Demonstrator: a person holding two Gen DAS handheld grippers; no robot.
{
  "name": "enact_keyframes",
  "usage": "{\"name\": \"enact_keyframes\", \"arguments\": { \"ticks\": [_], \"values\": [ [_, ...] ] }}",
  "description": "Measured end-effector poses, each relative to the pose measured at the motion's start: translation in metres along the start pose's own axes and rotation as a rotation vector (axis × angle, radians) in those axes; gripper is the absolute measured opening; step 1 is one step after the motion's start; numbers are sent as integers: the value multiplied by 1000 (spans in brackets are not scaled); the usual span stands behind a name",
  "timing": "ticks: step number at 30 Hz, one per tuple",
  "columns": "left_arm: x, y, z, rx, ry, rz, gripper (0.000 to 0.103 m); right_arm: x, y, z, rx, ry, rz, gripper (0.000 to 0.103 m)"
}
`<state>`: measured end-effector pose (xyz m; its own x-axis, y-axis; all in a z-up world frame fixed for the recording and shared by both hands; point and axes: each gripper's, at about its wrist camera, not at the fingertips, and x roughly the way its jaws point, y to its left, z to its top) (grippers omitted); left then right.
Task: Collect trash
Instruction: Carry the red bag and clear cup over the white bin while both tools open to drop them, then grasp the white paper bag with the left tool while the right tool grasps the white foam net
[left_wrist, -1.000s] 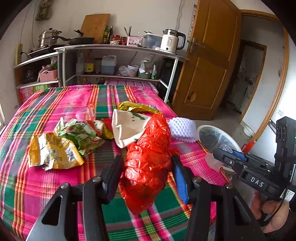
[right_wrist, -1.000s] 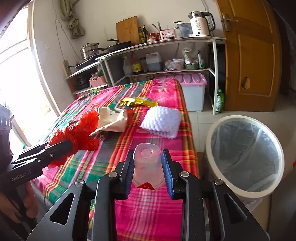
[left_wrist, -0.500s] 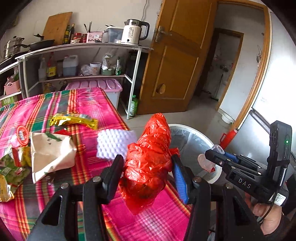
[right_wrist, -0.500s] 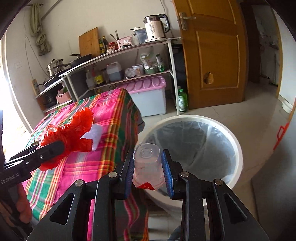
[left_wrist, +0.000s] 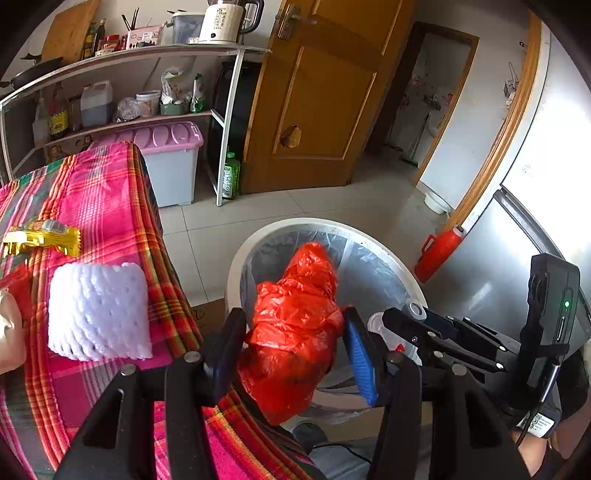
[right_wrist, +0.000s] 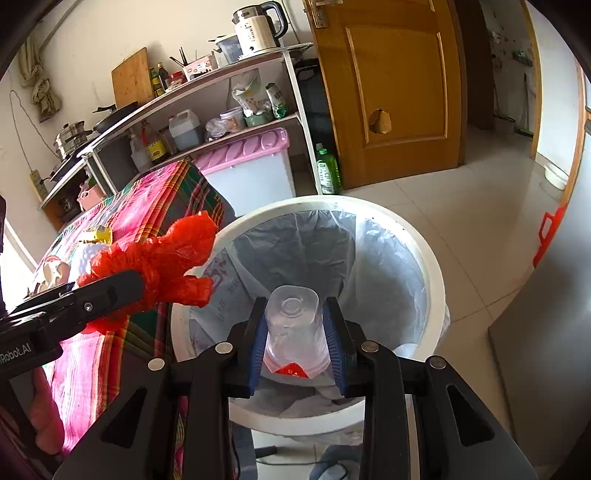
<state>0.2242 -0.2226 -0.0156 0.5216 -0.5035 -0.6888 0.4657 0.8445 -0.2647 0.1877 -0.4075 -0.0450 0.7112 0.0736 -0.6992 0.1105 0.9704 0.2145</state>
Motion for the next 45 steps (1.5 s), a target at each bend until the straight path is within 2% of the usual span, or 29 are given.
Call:
{"name": "enact_keyframes", "arguments": {
  "ticks": [7,16,20,26,30,35,45],
  "values": [
    [8,4,0,-38,28,-12,62,2,-9,0,19,-11,-13,43],
    [-33,7,-7,-19,-77,3,62,-20,9,-1,-17,-53,-9,43],
    [-56,18,-15,-17,-134,38,62,-35,25,-3,-42,-80,21,43],
    [-93,42,-32,-52,-191,102,62,-47,58,-8,-87,-76,88,43],
    [-117,61,-47,-67,-223,159,62,-49,84,-9,-118,-62,166,43],
    [-141,85,-63,-97,-242,214,62,-48,117,-13,-166,-48,233,43],
    [-162,130,-79,-168,-262,283,62,-29,160,-10,-217,0,274,43]
  ]
}}
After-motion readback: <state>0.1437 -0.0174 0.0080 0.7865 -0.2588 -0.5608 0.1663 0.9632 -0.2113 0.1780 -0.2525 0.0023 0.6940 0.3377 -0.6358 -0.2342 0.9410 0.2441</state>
